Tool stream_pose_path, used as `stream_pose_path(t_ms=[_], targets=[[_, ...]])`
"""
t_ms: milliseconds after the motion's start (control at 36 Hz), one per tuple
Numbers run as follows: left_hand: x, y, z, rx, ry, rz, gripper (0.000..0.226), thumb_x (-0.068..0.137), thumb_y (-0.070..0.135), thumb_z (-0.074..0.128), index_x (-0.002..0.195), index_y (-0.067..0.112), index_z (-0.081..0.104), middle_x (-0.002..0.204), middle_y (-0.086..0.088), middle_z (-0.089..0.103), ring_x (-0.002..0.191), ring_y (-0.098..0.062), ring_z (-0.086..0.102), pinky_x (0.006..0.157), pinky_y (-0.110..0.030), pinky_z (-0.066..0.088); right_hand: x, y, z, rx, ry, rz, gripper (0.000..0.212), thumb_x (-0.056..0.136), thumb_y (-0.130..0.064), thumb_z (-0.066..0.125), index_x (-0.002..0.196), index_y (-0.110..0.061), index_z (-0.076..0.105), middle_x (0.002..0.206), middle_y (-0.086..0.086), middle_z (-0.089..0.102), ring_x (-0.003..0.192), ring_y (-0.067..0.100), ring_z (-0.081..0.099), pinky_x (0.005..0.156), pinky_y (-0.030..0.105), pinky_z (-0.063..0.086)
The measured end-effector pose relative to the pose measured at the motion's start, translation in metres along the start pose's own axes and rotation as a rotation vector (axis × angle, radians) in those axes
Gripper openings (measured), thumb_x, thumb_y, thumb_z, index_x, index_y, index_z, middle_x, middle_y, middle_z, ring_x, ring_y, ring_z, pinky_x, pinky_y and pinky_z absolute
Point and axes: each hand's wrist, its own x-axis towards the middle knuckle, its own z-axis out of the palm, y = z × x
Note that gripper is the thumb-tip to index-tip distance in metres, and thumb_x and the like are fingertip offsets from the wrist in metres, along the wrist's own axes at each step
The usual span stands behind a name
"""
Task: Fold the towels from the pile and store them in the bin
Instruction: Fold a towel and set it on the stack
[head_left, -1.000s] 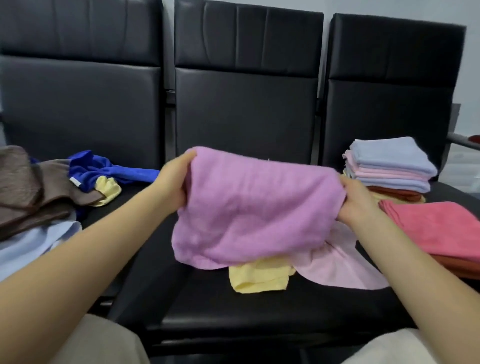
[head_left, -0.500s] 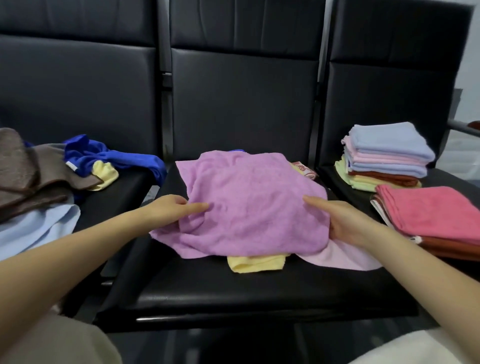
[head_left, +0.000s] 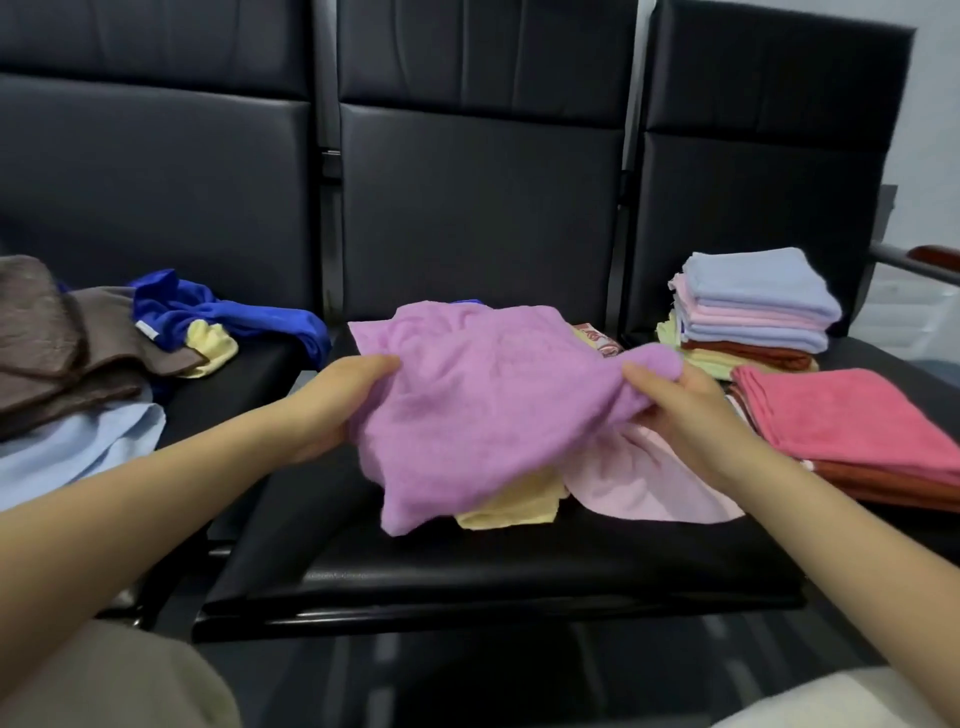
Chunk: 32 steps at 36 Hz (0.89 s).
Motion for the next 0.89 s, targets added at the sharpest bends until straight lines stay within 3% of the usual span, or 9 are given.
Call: stream_pose_path(t_ms=[139,222,306,417,500,583,667,750,889], targets=[[0.004,0.025,0.005,-0.091,0.068,0.016,0.048,0.098,0.020,0.046,0.052,0.016,0.056,0.042,0.003,0.054,0.050,-0.012,0.053,0.045,-0.018,0.043,0.013,-0.025,0.002,0.245,0.046,0.006,0.024,0.101,-0.017,0.048,0.080,-0.012,0.058,0.062,-0.001,0.063,0.054,0.006,0.060,0.052,0.019,0.047],[0.012,0.030,-0.003,-0.175,0.129,-0.036,0.034,0.098,0.025,0.049,0.069,0.014,0.063,0.055,-0.001,0.064,0.055,-0.016,0.060,0.060,-0.025,0.046,0.025,-0.032,-0.001,0.343,0.087,0.079,0.038,0.099,-0.026,0.052,0.063,-0.020,0.042,0.040,-0.008,0.040,0.033,0.002,0.036,0.035,0.013,0.030],[0.019,0.011,-0.015,-0.150,0.163,-0.078,0.021,0.094,0.022,0.052,0.075,0.016,0.058,0.070,-0.005,0.057,0.064,-0.017,0.054,0.064,-0.029,0.042,0.043,-0.013,-0.008,0.209,0.103,0.182,0.031,0.095,-0.027,0.060,0.066,-0.018,0.050,0.049,-0.004,0.040,0.039,0.006,0.035,0.037,0.015,0.029],[0.039,-0.016,-0.025,0.247,0.286,-0.094,0.018,0.084,0.025,0.059,0.080,0.008,0.062,0.087,-0.012,0.063,0.076,-0.025,0.057,0.073,-0.032,0.048,0.059,0.029,-0.011,-0.263,0.078,0.279,0.020,0.094,-0.022,0.062,0.079,-0.012,0.055,0.056,0.004,0.047,0.042,0.012,0.041,0.043,0.022,0.032],[0.041,-0.031,-0.025,0.684,0.420,0.037,0.014,0.089,0.026,0.062,0.084,0.014,0.058,0.084,-0.004,0.065,0.073,-0.020,0.058,0.073,-0.036,0.050,0.062,0.044,-0.014,-0.261,0.061,0.330,0.022,0.095,-0.024,0.062,0.077,-0.011,0.056,0.058,0.004,0.050,0.048,0.015,0.046,0.047,0.025,0.037],[0.035,-0.030,-0.012,0.763,0.446,0.246,0.015,0.087,0.024,0.064,0.088,0.014,0.054,0.084,-0.002,0.060,0.073,-0.016,0.055,0.062,-0.030,0.043,0.070,0.050,-0.017,-0.275,0.115,0.252,0.020,0.092,-0.021,0.066,0.082,-0.007,0.055,0.061,0.008,0.047,0.050,0.017,0.044,0.048,0.025,0.034],[0.020,-0.022,0.013,0.781,0.315,0.495,0.017,0.088,0.030,0.062,0.080,0.017,0.053,0.076,0.005,0.055,0.068,-0.010,0.050,0.059,-0.025,0.037,0.077,0.053,-0.018,-0.331,0.241,0.111,0.021,0.082,-0.018,0.073,0.081,-0.008,0.055,0.070,0.009,0.055,0.058,0.020,0.050,0.053,0.025,0.042],[-0.001,-0.019,0.041,0.813,-0.025,0.606,0.024,0.089,0.040,0.061,0.075,0.022,0.054,0.071,0.009,0.053,0.068,-0.005,0.049,0.061,-0.020,0.036,0.076,0.045,-0.013,-0.484,0.306,-0.092,0.022,0.081,-0.017,0.074,0.080,-0.022,0.052,0.070,-0.001,0.055,0.064,0.015,0.050,0.062,0.029,0.040],[-0.014,-0.036,0.060,1.120,-0.391,0.668,0.038,0.079,0.065,0.056,0.098,0.032,0.055,0.085,0.017,0.045,0.082,-0.001,0.042,0.070,-0.018,0.038,0.045,0.021,0.010,-0.627,-0.087,-0.264,0.019,0.088,-0.023,0.070,0.072,-0.017,0.060,0.066,0.003,0.059,0.062,0.013,0.051,0.063,0.030,0.044]])
